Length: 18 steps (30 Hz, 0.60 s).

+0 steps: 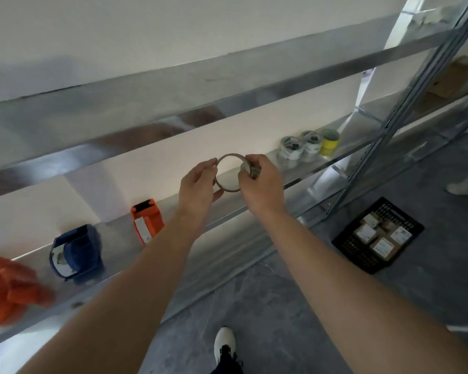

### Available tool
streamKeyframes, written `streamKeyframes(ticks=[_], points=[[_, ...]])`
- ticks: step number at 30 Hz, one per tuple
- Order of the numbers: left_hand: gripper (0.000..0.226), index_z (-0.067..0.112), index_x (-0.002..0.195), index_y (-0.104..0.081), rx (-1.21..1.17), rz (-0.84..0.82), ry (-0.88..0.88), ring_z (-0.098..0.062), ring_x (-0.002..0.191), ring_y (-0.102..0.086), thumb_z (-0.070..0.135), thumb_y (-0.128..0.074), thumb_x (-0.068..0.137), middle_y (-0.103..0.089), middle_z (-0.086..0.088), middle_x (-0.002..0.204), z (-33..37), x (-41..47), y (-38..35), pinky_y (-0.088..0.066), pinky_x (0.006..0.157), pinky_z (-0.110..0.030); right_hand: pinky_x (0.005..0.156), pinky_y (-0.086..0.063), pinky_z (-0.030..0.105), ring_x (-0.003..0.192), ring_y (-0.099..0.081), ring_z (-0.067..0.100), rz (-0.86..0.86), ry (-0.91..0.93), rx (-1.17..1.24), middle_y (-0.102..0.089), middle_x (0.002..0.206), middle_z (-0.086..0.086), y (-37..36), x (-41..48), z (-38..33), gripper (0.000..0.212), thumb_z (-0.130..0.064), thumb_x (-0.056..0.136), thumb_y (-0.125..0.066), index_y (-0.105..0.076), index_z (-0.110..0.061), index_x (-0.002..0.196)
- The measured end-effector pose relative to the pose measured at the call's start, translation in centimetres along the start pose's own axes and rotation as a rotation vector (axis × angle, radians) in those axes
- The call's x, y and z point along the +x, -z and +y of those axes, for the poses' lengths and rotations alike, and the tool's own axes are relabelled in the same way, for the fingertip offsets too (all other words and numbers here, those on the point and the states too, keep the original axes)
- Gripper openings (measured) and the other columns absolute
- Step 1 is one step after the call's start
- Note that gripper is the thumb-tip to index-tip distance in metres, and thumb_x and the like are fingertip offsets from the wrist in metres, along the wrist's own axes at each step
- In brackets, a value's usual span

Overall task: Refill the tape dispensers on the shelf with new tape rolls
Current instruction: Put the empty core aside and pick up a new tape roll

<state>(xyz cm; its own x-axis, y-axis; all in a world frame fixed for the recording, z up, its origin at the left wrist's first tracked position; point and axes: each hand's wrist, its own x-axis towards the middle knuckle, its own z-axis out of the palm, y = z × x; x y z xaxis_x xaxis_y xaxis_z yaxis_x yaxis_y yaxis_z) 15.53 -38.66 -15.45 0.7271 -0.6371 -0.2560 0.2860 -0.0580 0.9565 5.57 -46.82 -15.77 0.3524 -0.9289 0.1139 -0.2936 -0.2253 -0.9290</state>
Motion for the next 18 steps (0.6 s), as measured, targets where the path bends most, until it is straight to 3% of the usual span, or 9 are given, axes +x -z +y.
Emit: streamKeyframes(ticks=[2, 4, 10, 15, 18], points=[[0.027, 0.019, 0.126, -0.074, -0.018, -0.012, 0.027, -0.025, 0.125, -0.067, 0.017, -0.058, 0.105, -0.072, -0.005, 0.130, -0.5, 1.9, -1.1, -0.061, 0.101, -0.043, 0.094, -0.057, 0.032, 0.107, -0.065, 0.014, 0.016, -0.012, -0.021, -0.070, 0.117, -0.004, -0.1, 1.8, 0.8, 0.032, -0.016, 0.091, -0.064, -0.065, -0.018, 0.123], [0.027, 0.017, 0.127, -0.074, -0.033, -0.020, 0.055, -0.027, 0.124, -0.068, 0.015, -0.059, 0.105, -0.073, -0.007, 0.128, -0.8, 3.6, -2.1, -0.061, 0.101, -0.043, 0.093, -0.057, 0.030, 0.106, -0.066, 0.014, 0.020, -0.037, -0.039, -0.071, 0.116, -0.004, -0.2, 3.6, 1.7, 0.031, -0.018, 0.093, -0.065, -0.066, -0.018, 0.123], [0.027, 0.013, 0.129, -0.072, -0.017, -0.043, 0.093, -0.024, 0.118, -0.070, 0.014, -0.059, 0.105, -0.074, -0.004, 0.123, -1.5, 7.3, -5.2, -0.062, 0.095, -0.038, 0.072, -0.044, 0.004, 0.096, -0.063, 0.006, 0.045, -0.094, -0.063, -0.069, 0.110, -0.009, 0.3, 7.6, 3.8, 0.028, -0.018, 0.093, -0.066, -0.067, -0.018, 0.121], [0.027, 0.016, 0.127, -0.074, 0.039, -0.023, 0.102, -0.028, 0.120, -0.071, 0.015, -0.058, 0.105, -0.075, -0.007, 0.125, -2.2, 10.2, -8.0, -0.062, 0.098, -0.043, 0.081, -0.053, 0.018, 0.100, -0.067, 0.013, 0.026, -0.153, -0.024, -0.070, 0.115, -0.007, 1.2, 11.0, 5.2, 0.035, -0.014, 0.089, -0.066, -0.067, -0.019, 0.124], [0.028, 0.018, 0.128, -0.074, 0.090, 0.002, 0.106, -0.027, 0.120, -0.070, 0.020, -0.057, 0.105, -0.075, -0.006, 0.127, -2.8, 11.2, -10.1, -0.061, 0.099, -0.043, 0.074, -0.045, 0.008, 0.101, -0.066, 0.012, 0.001, -0.172, -0.027, -0.067, 0.116, -0.008, 2.4, 13.1, 6.5, 0.037, -0.012, 0.090, -0.063, -0.066, -0.018, 0.126]])
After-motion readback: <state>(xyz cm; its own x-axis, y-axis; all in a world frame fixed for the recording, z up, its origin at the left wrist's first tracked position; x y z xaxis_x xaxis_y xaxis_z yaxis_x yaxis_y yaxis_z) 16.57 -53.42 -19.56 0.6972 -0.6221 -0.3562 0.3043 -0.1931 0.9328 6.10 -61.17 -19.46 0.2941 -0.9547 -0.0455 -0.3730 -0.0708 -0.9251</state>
